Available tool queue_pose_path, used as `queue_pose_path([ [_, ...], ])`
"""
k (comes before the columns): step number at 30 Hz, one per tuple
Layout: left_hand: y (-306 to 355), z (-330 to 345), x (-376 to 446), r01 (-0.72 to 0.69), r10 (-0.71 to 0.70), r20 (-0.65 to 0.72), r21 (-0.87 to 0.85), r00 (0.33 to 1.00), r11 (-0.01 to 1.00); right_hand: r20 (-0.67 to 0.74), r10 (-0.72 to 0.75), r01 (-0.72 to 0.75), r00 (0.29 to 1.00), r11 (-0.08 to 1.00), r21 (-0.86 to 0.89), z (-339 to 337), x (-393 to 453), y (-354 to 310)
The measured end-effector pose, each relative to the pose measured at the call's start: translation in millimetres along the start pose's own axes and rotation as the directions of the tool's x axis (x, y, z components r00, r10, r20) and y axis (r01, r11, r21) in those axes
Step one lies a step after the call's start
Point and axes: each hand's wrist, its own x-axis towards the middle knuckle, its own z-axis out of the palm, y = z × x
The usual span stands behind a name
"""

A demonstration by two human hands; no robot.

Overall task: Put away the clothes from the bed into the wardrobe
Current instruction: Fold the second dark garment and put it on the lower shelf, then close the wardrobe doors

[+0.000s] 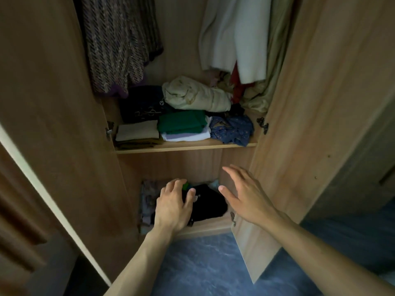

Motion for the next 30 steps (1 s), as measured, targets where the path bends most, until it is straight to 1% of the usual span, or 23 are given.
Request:
queue_pose_path([
  [4, 37.1, 16.7, 5.6, -0.05, 0.05, 0.008, 0.035, 0.999, 0.998, -0.052, 0.025, -0.025, 0.998, 1.0, 0.007, -25.8, -18.8, 25.5],
  [8, 85.2, 44.8, 14.5, -0.092, 0.09, 0.026, 0.076, 0.996, 0.993, -0.078, 0.049, -0.049, 0.996, 0.999, 0.0, -57.2, -38.3, 73.6],
  [12, 149.4, 80.2, 23.2, -0.078, 0.078, 0.015, -0.006, 0.997, 0.997, -0.139, 0.068, -0.07, 0.988, 0.997, -0.009, -95.8, -52.6, 126.0],
  [14, 178.5, 95.4, 26.6, -0.1, 0.1, -0.007, -0.033, 0.995, 0.994, -0.175, 0.053, -0.054, 0.983, 0.999, -0.003, -110.8, -55.7, 148.2],
  [17, 212.1, 112.4, 30.4, -0.121, 0.122, 0.015, -0.015, 0.992, 0.993, -0.193, 0.068, -0.059, 0.979, 0.997, 0.049, -126.5, -58.9, 176.9],
  [19, 229.8, 117.8, 34.0, -0.163, 0.163, 0.036, 0.016, 0.986, 0.986, -0.189, 0.08, -0.063, 0.979, 0.993, 0.096, -134.0, -61.4, 193.7],
  [21, 244.2, 122.8, 42.5, -0.2, 0.199, 0.041, 0.027, 0.979, 0.979, -0.213, 0.072, -0.052, 0.974, 0.993, 0.101, -142.4, -62.5, 208.3],
  [23, 258.1, 126.2, 52.7, -0.223, 0.222, 0.045, 0.033, 0.974, 0.974, -0.254, 0.096, -0.069, 0.962, 0.991, 0.113, -151.2, -63.9, 219.6],
  [25, 272.1, 129.3, 59.8, -0.278, 0.276, 0.057, 0.027, 0.959, 0.96, -0.271, 0.134, -0.09, 0.953, 0.982, 0.169, -162.7, -64.1, 228.6],
  [27, 287.6, 132.0, 68.0, -0.327, 0.325, 0.051, 0.029, 0.944, 0.945, -0.29, 0.127, -0.076, 0.948, 0.98, 0.182, -175.9, -57.4, 237.7],
  [30, 307.8, 129.6, 80.8, -0.342, 0.341, 0.033, 0.018, 0.939, 0.94, -0.396, 0.11, -0.046, 0.912, 0.985, 0.166, -200.0, -41.6, 244.9],
])
